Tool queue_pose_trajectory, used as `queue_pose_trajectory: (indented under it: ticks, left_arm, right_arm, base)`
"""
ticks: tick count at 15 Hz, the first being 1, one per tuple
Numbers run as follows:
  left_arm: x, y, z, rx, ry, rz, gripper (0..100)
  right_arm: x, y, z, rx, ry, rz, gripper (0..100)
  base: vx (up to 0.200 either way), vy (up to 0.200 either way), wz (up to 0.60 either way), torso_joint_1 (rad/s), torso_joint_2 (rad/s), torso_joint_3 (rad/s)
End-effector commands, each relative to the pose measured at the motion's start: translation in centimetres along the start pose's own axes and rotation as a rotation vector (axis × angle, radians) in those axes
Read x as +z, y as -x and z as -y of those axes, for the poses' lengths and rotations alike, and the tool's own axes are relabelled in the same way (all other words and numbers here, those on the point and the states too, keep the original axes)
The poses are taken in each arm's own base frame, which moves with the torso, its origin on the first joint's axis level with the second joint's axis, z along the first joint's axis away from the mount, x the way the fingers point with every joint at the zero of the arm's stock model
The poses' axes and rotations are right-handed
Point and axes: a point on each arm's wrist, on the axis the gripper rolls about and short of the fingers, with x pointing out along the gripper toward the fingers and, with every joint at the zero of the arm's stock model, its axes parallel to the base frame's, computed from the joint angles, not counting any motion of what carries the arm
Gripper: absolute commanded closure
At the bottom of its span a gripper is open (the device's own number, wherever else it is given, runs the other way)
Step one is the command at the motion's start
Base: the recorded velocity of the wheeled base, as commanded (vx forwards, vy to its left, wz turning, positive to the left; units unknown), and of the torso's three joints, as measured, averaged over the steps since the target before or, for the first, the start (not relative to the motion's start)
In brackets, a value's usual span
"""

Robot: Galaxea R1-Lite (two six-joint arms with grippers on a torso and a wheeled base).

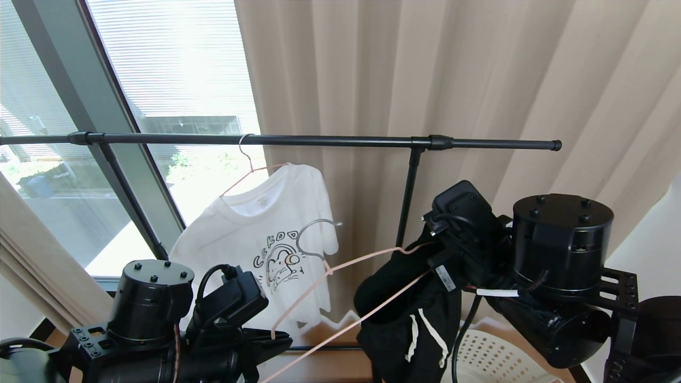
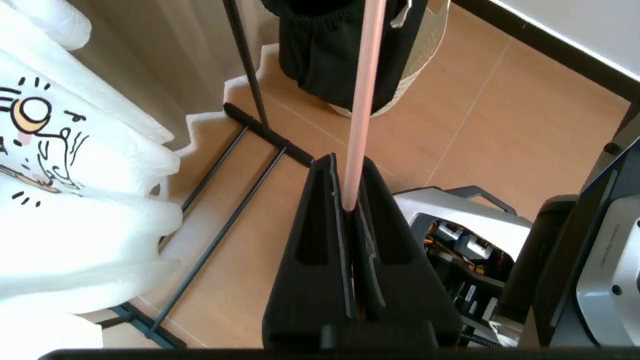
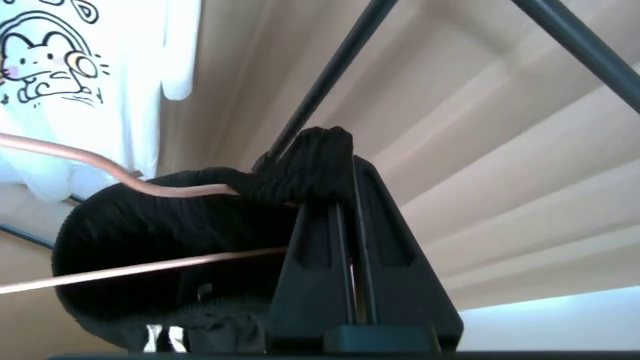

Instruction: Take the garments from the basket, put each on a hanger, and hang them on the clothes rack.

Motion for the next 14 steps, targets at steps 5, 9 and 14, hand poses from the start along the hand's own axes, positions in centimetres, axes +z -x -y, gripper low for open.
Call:
queue_pose_trajectory:
  ticks: [5,9,14]
  left_arm:
    - [0.0,-0.3,-0.1,0.003,0.004,0.006,100]
    - [-0.1,-0.3,-0.1,0.002,0.004,0.004,100]
    - [-0.1,-0.2,0.0,0.003,-0.003,0.016,100]
  right_arm:
    - [0.4,1.3,-2.4,0.065,-0.005,0.023,100]
    - [1.3,2.1,-3.9,0.104,-0.057,0.054,100]
    - [2.9,1.9,-4.4,0.115,-0.171,0.087,100]
  base:
    - [0.0,0.0,0.0,0.0,0.0,0.0]
    - [0.0,0.0,0.0,0.0,0.0,0.0]
    - [0.0,0.0,0.0,0.0,0.0,0.0]
